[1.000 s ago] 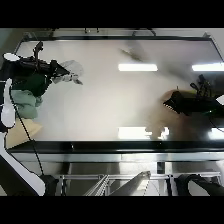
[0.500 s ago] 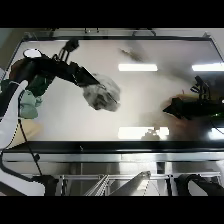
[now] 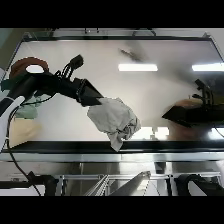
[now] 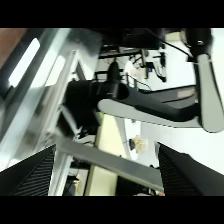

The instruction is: Fold the shirts.

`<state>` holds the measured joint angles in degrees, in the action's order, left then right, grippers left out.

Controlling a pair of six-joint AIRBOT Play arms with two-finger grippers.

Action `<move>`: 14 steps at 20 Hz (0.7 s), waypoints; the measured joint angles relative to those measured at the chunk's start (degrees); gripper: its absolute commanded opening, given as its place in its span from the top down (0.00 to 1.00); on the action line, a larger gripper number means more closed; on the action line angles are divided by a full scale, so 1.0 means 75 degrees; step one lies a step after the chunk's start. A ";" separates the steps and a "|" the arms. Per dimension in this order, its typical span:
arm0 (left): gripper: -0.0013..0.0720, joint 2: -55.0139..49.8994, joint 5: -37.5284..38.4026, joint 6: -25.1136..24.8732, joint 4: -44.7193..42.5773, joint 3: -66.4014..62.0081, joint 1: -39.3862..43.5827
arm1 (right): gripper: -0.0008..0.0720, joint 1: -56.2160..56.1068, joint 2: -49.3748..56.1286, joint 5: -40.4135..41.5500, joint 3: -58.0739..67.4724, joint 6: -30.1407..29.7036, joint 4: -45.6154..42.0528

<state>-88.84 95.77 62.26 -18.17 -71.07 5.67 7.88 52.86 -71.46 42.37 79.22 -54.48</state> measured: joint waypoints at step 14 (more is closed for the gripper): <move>0.20 -0.1201 -0.3066 0.0003 -0.2142 0.1702 -0.0527 | 0.58 -0.3203 0.3130 0.2320 -0.0487 -0.1670 0.3045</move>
<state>-97.84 72.77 62.28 -34.24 -58.30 1.72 -16.14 76.34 -54.06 38.72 66.70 -31.64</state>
